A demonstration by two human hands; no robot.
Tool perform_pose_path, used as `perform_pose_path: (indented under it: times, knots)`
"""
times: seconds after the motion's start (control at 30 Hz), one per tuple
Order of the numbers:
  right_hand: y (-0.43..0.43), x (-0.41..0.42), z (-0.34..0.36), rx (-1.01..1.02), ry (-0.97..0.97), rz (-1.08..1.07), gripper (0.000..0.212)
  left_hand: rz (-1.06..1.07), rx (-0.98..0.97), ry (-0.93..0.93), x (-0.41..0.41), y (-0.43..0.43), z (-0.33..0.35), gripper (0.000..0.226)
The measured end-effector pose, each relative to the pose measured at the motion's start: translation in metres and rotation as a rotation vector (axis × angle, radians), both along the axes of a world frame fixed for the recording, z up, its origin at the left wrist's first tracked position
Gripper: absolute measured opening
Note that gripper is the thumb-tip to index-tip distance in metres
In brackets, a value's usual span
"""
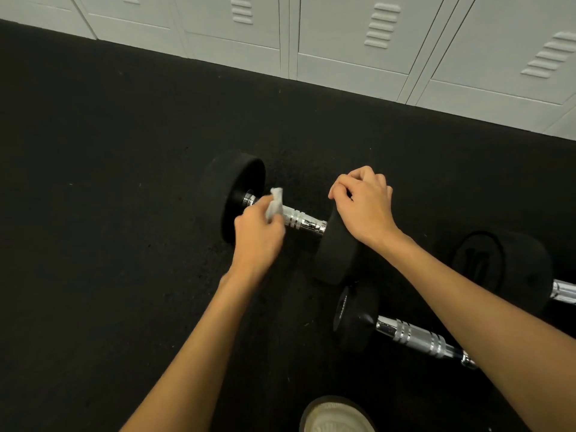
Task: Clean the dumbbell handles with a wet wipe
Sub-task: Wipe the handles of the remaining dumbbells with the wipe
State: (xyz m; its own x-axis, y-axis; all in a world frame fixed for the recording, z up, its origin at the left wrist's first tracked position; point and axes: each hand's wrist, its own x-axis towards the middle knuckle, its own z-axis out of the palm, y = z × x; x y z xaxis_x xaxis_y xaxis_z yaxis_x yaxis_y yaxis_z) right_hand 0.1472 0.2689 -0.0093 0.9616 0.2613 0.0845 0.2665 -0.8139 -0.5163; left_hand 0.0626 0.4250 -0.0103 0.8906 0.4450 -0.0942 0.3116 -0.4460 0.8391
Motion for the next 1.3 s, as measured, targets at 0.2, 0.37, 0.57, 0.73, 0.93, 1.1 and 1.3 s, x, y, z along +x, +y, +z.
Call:
perform_pose_path:
  times: [0.2,0.37,0.57,0.73,0.93,1.1,1.3]
  knots:
    - [-0.001,-0.001,0.000,-0.014,-0.001,0.013,0.027,-0.699,0.563,0.309,0.040,0.001,-0.006,0.037]
    - [-0.001,-0.002,0.000,-0.025,0.003,0.015,0.027,-0.849,0.597,0.344,0.053,0.000,-0.001,0.037]
    - [-0.001,-0.003,0.001,-0.033,-0.014,0.023,0.027,-0.841,0.576,0.418,0.066,0.018,0.006,0.036]
    - [-0.001,-0.002,0.001,-0.053,0.002,0.021,0.028,-0.853,0.576,0.476,0.076,-0.005,0.010,0.037]
    - [0.000,-0.002,0.002,-0.026,0.016,0.008,0.027,-0.919,0.538,0.262,0.054,0.000,-0.007,0.031]
    - [0.000,-0.003,0.001,-0.035,0.011,0.014,0.028,-0.927,0.595,0.269,0.060,0.016,-0.007,0.034]
    - [-0.001,0.002,0.001,-0.035,0.046,0.012,0.028,-0.912,0.673,0.331,0.073,-0.015,-0.009,0.031]
